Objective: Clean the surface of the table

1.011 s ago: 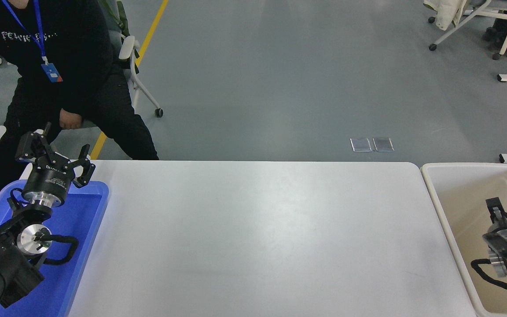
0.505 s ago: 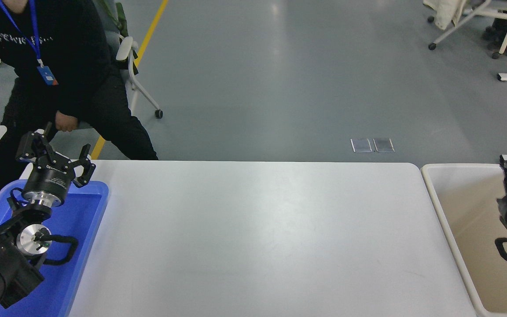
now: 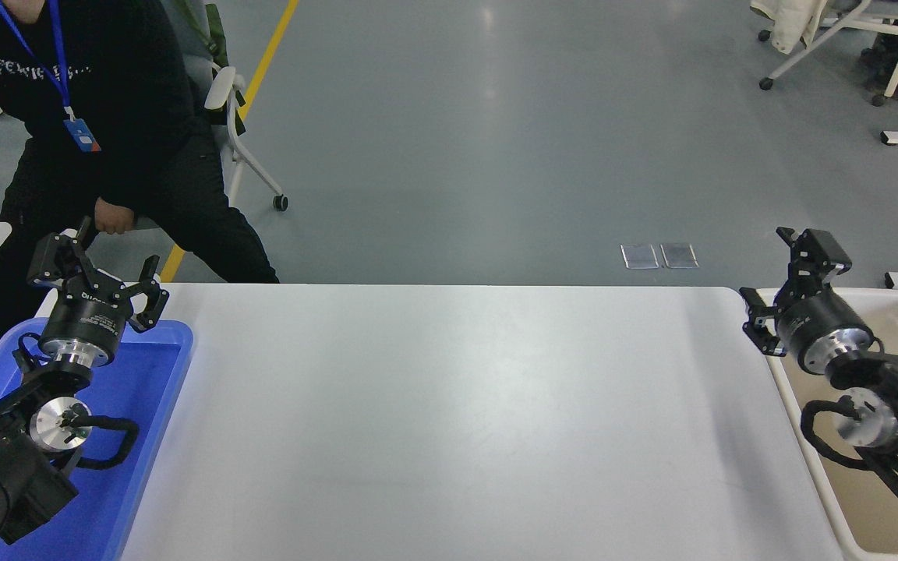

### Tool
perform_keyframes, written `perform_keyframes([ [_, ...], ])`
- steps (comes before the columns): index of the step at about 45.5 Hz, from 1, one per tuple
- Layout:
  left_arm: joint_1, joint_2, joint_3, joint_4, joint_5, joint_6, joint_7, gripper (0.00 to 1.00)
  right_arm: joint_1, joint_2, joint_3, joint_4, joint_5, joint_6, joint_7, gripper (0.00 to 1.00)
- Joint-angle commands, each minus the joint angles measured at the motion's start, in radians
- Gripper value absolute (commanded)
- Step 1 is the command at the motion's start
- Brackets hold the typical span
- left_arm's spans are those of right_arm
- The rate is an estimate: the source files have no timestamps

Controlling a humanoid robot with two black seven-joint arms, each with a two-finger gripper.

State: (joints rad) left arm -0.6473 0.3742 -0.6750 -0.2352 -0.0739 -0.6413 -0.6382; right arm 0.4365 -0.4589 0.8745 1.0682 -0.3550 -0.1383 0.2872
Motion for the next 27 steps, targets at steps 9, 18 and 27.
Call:
perform_keyframes([
  [9, 0.000, 0.000, 0.000, -0.001, 0.000, 0.000, 0.000, 1.00, 0.024, 0.304, 0.093, -0.177, -0.064, 0.118, 0.061, 1.00],
  [18, 0.000, 0.000, 0.000, -0.001, -0.001, 0.000, 0.000, 1.00, 0.073, 0.356, 0.092, -0.255, -0.179, 0.158, 0.096, 1.00],
  [27, 0.000, 0.000, 0.000, -0.001, 0.000, 0.000, 0.000, 1.00, 0.102, 0.381, 0.087, -0.327, -0.194, 0.187, 0.127, 1.00],
])
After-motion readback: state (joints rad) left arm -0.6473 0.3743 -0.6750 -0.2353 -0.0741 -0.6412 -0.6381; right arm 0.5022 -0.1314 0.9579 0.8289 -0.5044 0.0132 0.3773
